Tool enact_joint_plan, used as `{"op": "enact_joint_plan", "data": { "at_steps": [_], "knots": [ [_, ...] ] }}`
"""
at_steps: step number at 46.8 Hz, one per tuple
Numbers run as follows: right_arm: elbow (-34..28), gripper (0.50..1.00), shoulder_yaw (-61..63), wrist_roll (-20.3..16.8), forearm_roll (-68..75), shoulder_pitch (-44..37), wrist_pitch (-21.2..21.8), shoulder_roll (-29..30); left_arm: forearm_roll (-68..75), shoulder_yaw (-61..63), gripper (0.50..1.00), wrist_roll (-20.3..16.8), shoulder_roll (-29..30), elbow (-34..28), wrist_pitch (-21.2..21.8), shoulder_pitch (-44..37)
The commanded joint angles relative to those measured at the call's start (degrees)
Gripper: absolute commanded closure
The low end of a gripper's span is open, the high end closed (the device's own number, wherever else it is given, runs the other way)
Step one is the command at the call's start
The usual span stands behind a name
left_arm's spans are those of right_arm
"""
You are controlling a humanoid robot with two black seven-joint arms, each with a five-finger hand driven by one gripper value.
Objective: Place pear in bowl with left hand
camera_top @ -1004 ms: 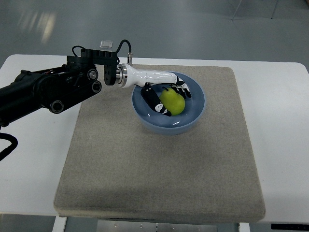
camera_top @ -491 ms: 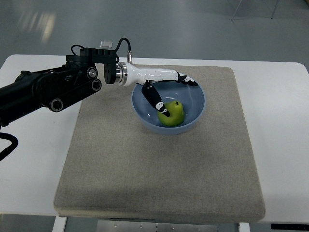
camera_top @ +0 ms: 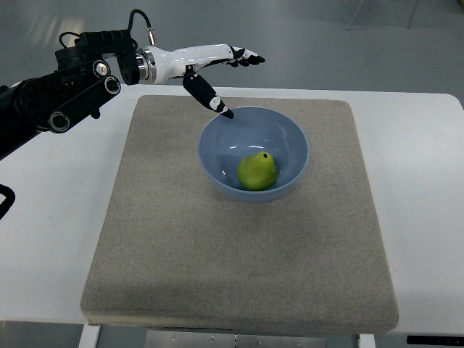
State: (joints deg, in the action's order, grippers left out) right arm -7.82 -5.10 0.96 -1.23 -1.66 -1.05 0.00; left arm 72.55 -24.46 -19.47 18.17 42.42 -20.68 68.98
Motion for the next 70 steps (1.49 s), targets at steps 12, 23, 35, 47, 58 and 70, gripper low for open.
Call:
{"op": "enact_joint_plan", "data": {
  "at_steps": [12,23,35,47,58,70],
  "knots": [
    [0.0,0.576,0.0,0.0,0.0,0.0,0.0,0.0,-9.6,-0.1,0.54,0.2,0.6,-12.4,4.1,-0.2],
    [0.0,0.574,0.0,0.0,0.0,0.0,0.0,0.0,-22.1,0.7,0.54,0.8,0.1,-17.3,9.3,-1.1],
    [0.0,0.576,0.0,0.0,0.0,0.0,0.0,0.0,-37.0,0.6,0.517,0.9,-0.4,-18.9,15.3,-3.1],
    [0.0,0.576,0.0,0.0,0.0,0.0,0.0,0.0,-44.1,0.6,0.512,1.0,-4.0,-25.1,16.4,-6.1],
    [0.0,0.574,0.0,0.0,0.0,0.0,0.0,0.0,-54.3,0.6,0.512,2.3,-5.0,-26.2,16.4,-7.3],
    [0.0,0.576,0.0,0.0,0.0,0.0,0.0,0.0,-66.7,0.3,0.512,7.3,-7.2,-26.4,16.4,-8.0]
  ]
}}
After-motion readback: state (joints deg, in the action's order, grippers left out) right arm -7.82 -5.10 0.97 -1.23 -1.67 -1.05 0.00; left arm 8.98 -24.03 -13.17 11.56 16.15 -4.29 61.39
